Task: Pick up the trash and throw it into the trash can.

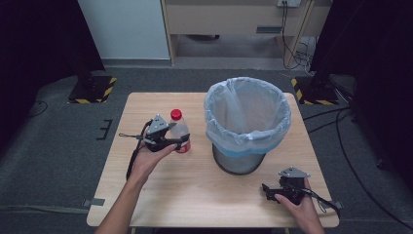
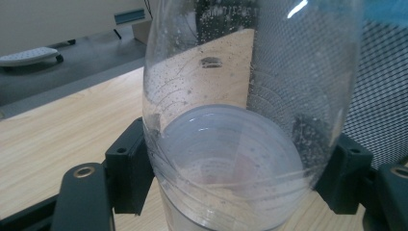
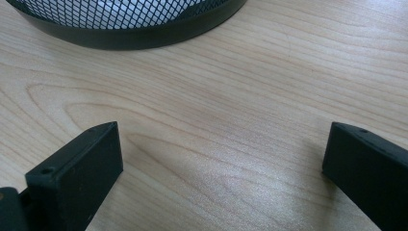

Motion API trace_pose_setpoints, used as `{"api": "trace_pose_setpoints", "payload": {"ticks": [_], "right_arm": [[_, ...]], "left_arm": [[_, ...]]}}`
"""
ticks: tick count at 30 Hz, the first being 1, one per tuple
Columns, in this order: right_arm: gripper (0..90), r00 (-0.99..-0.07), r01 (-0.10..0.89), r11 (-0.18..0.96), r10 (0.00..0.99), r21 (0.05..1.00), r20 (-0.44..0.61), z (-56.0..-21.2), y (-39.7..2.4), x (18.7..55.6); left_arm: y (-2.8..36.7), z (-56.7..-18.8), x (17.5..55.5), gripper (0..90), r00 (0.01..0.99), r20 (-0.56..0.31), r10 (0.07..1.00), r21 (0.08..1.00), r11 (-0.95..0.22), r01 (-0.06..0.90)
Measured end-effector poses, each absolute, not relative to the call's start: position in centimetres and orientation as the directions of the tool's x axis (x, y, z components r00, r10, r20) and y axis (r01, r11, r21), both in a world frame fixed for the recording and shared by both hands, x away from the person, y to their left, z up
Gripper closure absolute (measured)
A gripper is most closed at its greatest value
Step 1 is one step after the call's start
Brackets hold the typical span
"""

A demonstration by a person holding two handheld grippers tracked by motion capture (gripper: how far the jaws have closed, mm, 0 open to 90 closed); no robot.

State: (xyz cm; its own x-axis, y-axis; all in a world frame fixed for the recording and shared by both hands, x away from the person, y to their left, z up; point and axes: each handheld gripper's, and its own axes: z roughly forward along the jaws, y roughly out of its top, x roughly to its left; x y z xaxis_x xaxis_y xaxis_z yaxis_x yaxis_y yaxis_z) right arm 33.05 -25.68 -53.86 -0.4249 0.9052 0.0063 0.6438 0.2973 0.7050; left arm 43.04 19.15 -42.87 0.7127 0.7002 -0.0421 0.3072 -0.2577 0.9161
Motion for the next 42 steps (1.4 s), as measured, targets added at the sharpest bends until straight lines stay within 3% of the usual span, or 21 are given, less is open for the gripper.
{"api": "trace_pose_setpoints", "payload": {"ticks": [13,42], "right_arm": [[0.3,-0.426,0.644,0.298,0.905,0.705,0.006,-53.9,-25.7,33.1],[0.3,-0.427,0.643,0.3,0.904,0.705,0.005,-53.9,-25.7,33.1]], "left_arm": [[22.6,-39.0,42.1,26.2,0.716,-0.005,0.698,0.924,-0.271,0.271],[22.3,-34.2,42.8,26.2,0.758,0.041,0.651,0.925,-0.313,0.218]]}}
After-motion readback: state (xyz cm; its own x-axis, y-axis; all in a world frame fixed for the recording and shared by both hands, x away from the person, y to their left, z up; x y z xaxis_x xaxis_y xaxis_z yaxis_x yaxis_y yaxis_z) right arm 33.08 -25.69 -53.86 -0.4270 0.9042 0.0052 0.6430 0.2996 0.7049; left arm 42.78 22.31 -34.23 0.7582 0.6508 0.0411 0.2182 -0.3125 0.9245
